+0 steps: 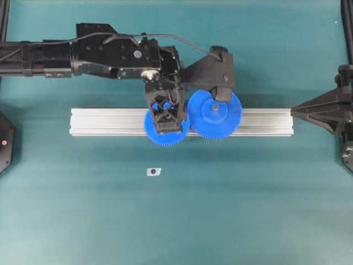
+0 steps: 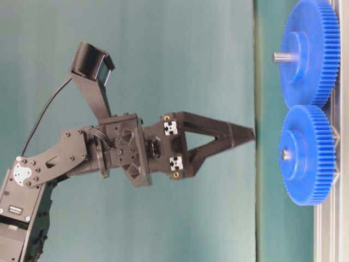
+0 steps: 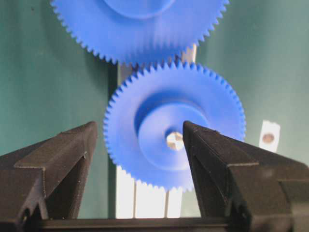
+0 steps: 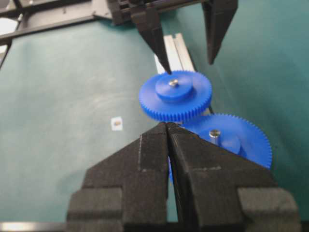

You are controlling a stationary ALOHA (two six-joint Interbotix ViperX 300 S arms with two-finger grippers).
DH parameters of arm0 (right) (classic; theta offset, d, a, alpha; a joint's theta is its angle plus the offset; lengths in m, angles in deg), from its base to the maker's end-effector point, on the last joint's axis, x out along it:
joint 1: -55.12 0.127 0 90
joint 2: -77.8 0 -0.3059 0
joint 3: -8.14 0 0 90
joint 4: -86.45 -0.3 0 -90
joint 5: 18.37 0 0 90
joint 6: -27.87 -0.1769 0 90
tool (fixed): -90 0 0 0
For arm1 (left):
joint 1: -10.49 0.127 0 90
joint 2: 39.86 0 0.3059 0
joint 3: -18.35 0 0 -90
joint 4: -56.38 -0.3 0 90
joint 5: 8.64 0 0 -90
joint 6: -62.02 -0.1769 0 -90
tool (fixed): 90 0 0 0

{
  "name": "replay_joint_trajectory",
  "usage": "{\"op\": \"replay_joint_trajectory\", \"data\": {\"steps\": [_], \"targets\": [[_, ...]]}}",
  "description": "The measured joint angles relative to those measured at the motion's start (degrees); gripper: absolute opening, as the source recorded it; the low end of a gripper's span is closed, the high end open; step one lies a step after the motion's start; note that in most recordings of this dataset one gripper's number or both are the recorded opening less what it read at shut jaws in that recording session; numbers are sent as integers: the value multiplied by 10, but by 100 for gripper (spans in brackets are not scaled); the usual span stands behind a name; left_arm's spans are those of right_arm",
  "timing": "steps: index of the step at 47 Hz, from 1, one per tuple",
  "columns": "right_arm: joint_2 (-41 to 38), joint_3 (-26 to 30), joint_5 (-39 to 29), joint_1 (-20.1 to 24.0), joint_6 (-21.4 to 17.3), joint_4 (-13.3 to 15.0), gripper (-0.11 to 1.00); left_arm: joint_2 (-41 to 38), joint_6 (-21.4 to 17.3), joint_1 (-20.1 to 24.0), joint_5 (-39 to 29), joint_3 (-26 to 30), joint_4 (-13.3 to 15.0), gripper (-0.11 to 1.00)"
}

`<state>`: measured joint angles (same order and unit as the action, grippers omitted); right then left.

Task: Find the location of the shaft and insert the small gear.

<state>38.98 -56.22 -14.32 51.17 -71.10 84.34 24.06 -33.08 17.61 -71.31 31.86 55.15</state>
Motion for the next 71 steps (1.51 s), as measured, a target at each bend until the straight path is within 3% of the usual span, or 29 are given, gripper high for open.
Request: {"op": "replay_joint_trajectory", "data": {"steps": [71], "targets": [[0, 0, 1, 0, 0, -1, 5, 33, -4, -35, -28, 0, -1, 69]]}}
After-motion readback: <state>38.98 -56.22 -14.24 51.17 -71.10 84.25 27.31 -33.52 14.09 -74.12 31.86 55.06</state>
